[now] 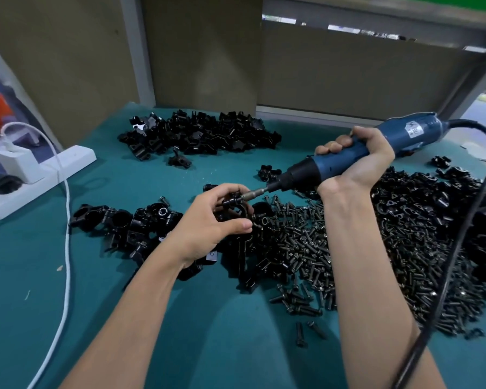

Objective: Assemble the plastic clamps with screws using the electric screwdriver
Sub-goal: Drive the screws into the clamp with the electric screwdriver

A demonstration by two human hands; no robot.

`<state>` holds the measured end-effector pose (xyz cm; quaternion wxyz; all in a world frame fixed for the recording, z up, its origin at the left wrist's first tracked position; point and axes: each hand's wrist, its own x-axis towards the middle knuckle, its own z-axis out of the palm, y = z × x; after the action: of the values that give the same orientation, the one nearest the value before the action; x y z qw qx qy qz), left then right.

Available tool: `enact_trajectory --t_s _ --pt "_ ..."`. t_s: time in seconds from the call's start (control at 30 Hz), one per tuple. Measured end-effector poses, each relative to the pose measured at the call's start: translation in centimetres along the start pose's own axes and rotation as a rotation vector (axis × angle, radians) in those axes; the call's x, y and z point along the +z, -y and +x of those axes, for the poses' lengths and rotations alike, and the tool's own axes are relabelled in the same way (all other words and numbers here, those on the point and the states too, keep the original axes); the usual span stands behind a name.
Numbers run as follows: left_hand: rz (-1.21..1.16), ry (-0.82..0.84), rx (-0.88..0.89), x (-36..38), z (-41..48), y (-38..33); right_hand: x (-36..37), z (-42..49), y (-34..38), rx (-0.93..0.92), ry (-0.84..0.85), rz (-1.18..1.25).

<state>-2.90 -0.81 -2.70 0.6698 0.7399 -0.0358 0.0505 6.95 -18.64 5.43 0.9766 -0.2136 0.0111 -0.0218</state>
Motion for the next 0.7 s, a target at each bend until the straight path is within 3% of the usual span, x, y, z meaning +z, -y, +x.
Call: enact_trajectory --t_s 0.7 --pt "-0.072 -0.004 -0.017 0.31 0.15 0.22 -0.26 0.14 -0.20 0.007 -0.054 0.013"
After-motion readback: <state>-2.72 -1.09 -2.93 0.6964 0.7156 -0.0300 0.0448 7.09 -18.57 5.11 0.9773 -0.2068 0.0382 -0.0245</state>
